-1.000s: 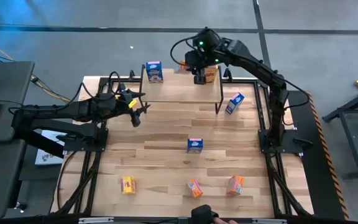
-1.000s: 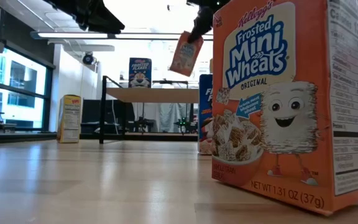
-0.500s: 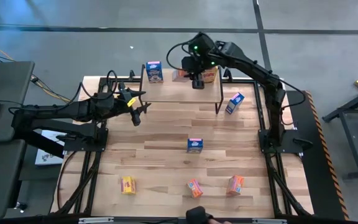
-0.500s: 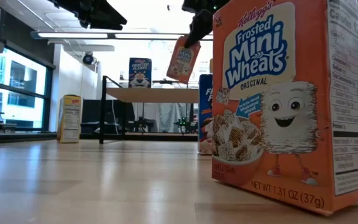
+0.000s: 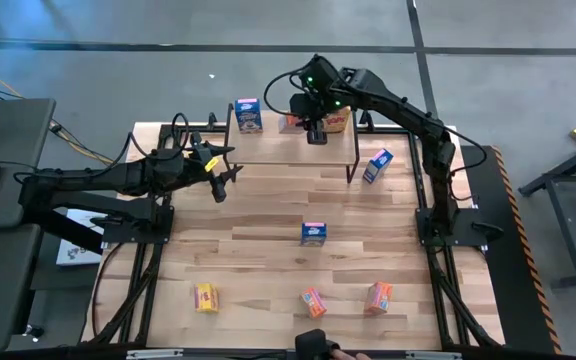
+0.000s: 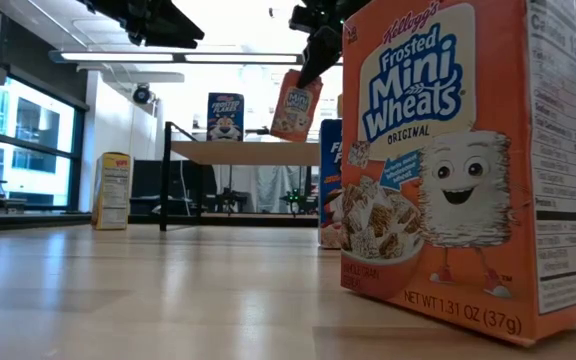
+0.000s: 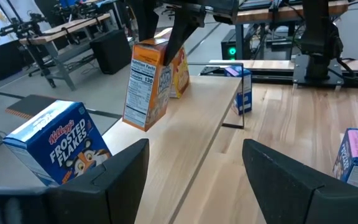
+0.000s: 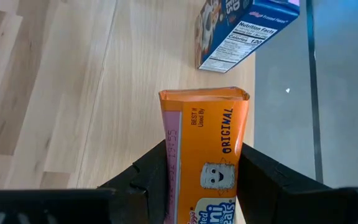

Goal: Stack cereal on shelf
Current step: Put the top orange cereal box on the shelf

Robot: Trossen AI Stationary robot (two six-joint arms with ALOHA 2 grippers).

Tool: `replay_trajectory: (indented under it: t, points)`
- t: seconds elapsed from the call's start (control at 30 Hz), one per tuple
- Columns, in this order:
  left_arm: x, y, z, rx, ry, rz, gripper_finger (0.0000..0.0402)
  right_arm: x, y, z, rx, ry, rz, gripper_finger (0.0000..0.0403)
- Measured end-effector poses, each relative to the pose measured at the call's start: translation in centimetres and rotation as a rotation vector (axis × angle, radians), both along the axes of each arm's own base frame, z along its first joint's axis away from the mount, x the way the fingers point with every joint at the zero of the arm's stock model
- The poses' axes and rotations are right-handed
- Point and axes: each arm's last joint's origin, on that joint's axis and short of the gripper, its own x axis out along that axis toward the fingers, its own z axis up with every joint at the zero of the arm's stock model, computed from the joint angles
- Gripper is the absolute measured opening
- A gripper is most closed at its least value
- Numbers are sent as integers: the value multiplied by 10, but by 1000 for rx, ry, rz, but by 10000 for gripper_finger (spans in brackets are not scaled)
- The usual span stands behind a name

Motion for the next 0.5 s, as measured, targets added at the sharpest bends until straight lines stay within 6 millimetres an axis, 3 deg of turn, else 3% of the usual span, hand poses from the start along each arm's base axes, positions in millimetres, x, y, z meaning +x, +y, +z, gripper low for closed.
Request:
replay_trajectory:
  t: [0.5]
  points:
    - [0, 0, 0, 0, 0, 0, 251, 6, -4, -13, 6, 43, -7, 145]
